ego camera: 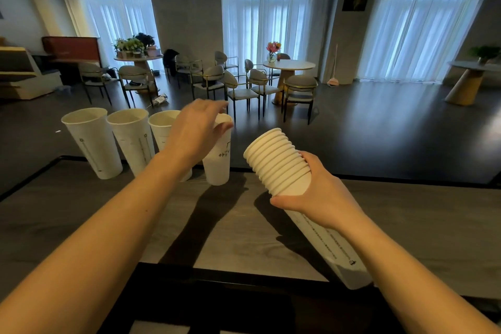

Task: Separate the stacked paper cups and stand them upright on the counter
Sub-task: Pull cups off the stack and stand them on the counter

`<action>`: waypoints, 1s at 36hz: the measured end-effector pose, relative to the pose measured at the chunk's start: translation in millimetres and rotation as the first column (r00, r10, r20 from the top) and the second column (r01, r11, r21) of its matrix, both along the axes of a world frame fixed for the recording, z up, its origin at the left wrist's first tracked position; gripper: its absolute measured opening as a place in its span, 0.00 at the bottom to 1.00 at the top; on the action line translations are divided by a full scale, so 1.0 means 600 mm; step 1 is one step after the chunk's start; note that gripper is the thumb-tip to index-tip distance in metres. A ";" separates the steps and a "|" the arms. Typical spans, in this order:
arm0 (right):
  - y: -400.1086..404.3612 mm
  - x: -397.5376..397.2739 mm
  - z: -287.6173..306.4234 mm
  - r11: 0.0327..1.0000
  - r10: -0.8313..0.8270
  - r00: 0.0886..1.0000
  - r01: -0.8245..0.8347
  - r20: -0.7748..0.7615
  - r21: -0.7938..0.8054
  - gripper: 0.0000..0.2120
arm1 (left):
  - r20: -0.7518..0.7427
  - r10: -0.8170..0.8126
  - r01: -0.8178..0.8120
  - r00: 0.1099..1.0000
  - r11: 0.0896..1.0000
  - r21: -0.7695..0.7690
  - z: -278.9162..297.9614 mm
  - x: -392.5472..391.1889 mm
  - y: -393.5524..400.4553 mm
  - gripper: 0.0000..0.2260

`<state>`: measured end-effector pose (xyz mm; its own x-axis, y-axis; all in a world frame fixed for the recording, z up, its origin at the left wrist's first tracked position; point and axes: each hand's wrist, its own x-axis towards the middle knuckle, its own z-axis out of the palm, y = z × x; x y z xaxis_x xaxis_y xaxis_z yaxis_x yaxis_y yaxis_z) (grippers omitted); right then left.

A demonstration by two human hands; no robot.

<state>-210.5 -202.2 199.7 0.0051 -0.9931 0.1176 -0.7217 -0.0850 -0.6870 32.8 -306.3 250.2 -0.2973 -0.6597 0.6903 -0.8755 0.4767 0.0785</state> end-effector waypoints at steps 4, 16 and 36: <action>0.004 -0.001 0.001 0.998 0.044 0.999 -0.044 0.014 -0.035 0.51 | -0.462 -0.202 0.392 0.864 0.844 0.365 0.025 -0.056 0.079 0.14; 0.030 -0.039 -0.005 0.993 0.104 0.990 -0.109 -0.099 -0.049 0.52 | -0.528 -0.069 0.458 0.846 0.601 0.655 0.043 -0.090 0.112 0.09; 0.049 -0.148 0.000 0.991 -0.119 0.983 0.127 -0.139 0.047 0.51 | 0.159 -0.025 -0.015 0.987 0.971 0.240 -0.019 -0.174 0.021 0.04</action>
<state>-299.6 -173.0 199.7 -0.1058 -0.9920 0.0685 -0.8108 0.0462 -0.5834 -71.7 -293.7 238.6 -0.3946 -0.7982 0.4552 -0.8836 0.4655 0.0502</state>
